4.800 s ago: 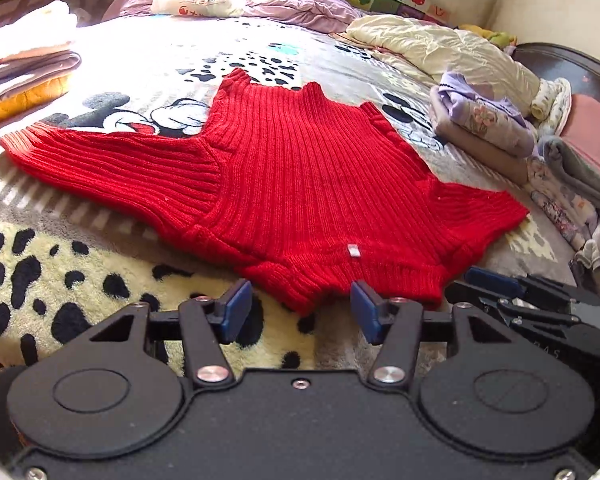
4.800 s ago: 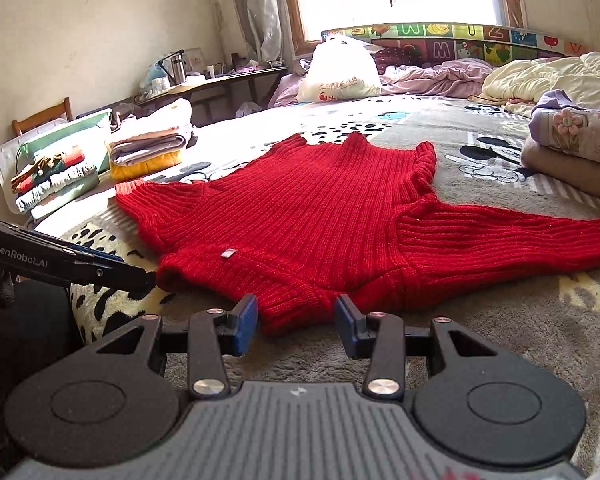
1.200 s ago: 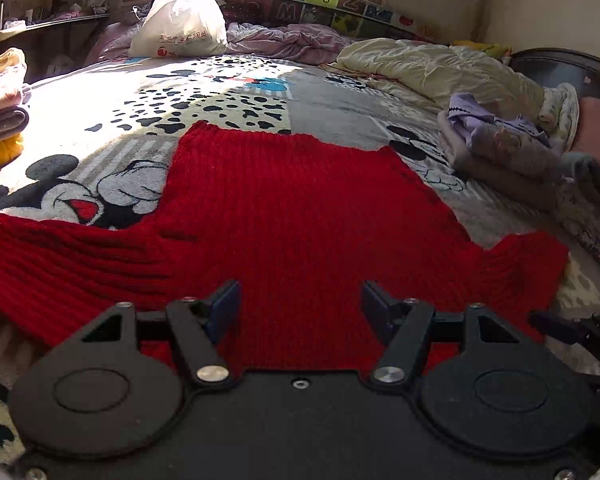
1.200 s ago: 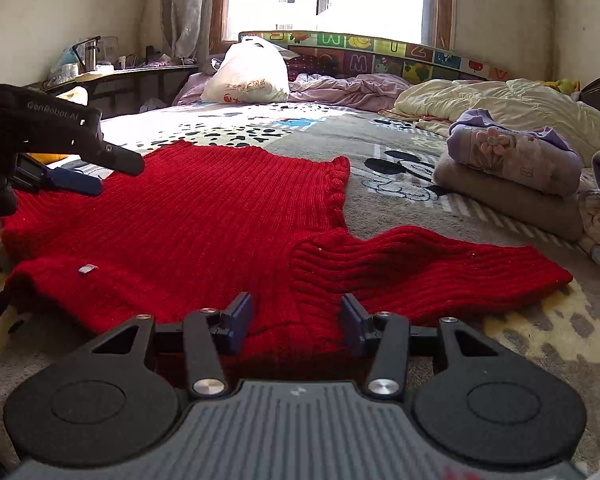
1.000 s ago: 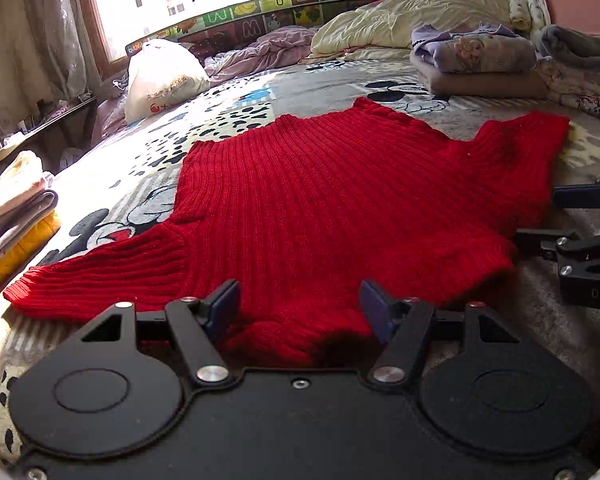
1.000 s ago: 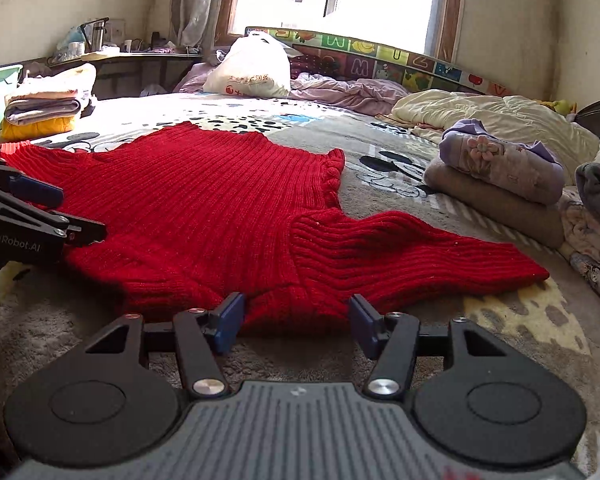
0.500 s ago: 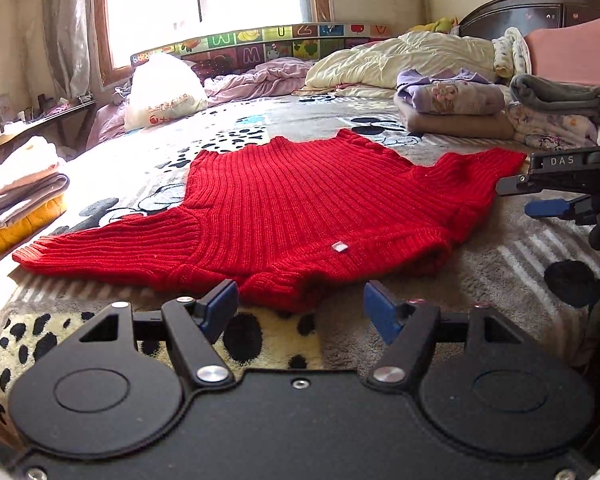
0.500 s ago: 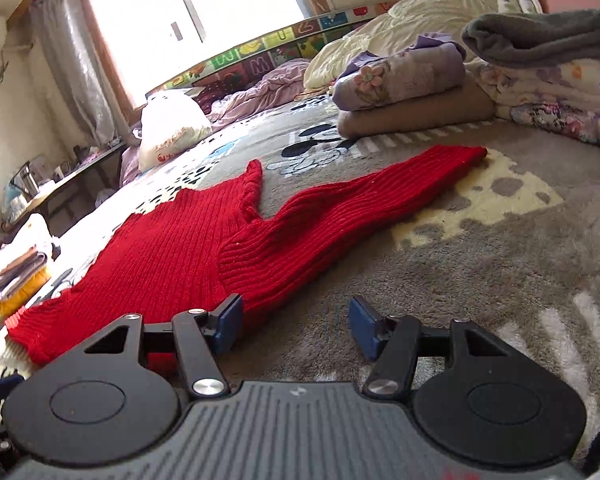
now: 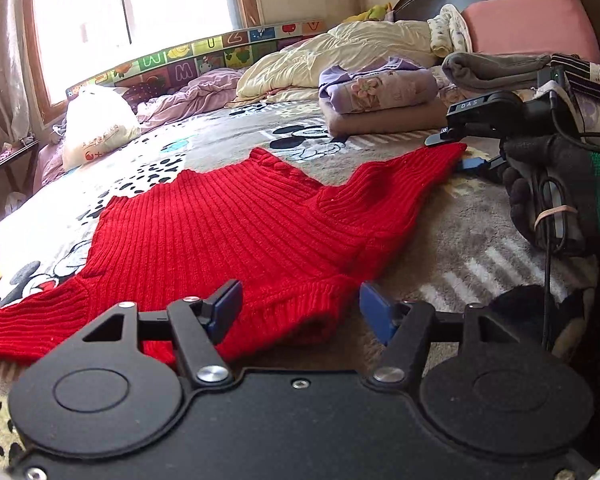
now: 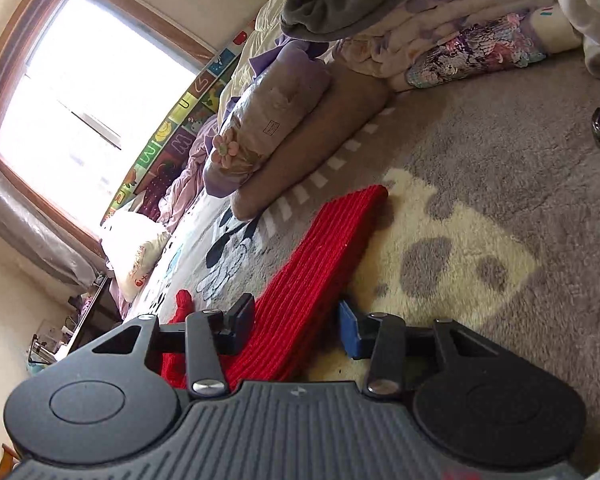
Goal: Fold clothes
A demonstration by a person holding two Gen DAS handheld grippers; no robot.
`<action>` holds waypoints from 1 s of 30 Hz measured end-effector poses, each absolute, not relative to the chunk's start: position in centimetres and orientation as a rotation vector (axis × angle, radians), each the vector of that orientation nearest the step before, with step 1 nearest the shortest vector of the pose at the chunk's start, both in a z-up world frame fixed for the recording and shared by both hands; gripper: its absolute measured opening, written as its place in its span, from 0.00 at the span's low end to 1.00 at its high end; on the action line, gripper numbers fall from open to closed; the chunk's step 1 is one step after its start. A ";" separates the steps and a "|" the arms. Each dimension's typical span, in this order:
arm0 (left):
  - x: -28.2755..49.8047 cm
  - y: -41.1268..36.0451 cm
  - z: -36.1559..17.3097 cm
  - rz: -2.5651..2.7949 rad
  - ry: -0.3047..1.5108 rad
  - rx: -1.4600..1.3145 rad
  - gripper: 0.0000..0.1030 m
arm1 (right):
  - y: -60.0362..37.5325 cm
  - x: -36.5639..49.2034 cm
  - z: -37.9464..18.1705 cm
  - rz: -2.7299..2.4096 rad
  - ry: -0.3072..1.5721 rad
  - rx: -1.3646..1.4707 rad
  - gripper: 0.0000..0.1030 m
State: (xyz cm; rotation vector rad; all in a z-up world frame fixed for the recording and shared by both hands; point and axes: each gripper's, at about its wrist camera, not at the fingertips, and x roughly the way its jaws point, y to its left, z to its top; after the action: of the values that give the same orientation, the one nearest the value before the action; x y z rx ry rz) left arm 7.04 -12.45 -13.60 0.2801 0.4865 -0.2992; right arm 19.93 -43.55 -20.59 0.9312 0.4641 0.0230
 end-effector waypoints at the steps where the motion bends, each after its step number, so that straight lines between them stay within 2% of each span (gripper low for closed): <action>1: 7.4 -13.3 -13.6 -0.316 0.480 0.299 0.63 | -43.9 20.4 -20.8 0.025 0.458 0.953 0.42; 4: 8.3 -15.9 -14.0 -0.366 0.454 0.376 0.62 | -45.1 21.4 -21.6 0.030 0.442 1.022 0.34; 6: 9.1 -17.3 -14.8 -0.394 0.452 0.424 0.61 | -45.9 21.8 -22.2 0.037 0.436 1.074 0.15; 7: 9.4 -18.1 -15.2 -0.407 0.452 0.447 0.59 | -46.3 22.0 -22.6 0.050 0.432 1.106 0.10; 9: 10.4 -19.2 -16.3 -0.430 0.494 0.476 0.32 | -46.7 22.2 -22.9 0.081 0.419 1.145 0.10; 11: 10.9 -19.9 -16.7 -0.422 0.507 0.498 0.28 | -46.7 22.1 -22.7 0.079 0.397 1.144 0.10; 14: 10.8 -20.1 -16.6 -0.415 0.525 0.506 0.27 | -47.8 19.5 -21.2 0.025 0.218 1.171 0.09; 15: 10.6 -20.0 -16.9 -0.420 0.516 0.518 0.27 | -48.2 19.2 -20.8 0.006 0.215 1.153 0.09; 17: 10.3 -19.7 -17.3 -0.430 0.500 0.525 0.27 | -48.8 20.2 -21.7 -0.030 0.327 1.147 0.09; 19: 10.3 -19.5 -17.1 -0.443 0.513 0.517 0.27 | -49.0 20.5 -22.0 -0.062 0.365 1.138 0.04; 21: 10.4 -19.1 -16.6 -0.459 0.545 0.488 0.27 | -48.4 20.6 -20.9 -0.098 0.366 1.050 0.13; 24: 10.3 -18.5 -15.6 -0.478 0.590 0.436 0.28 | -48.3 20.2 -20.5 -0.136 0.346 1.045 0.15; 28: 10.1 -18.0 -13.7 -0.475 0.574 0.320 0.29 | -48.6 19.9 -20.2 -0.169 0.329 1.048 0.25; 30: 10.5 -18.1 -13.0 -0.467 0.558 0.260 0.28 | -48.2 19.6 -19.7 -0.190 0.311 0.996 0.35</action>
State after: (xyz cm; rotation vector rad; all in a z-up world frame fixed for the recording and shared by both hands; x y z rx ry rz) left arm 10.46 -18.11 -12.97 0.2595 0.5580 -0.4674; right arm 19.55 -48.19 -19.68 0.9956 0.3111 -0.1900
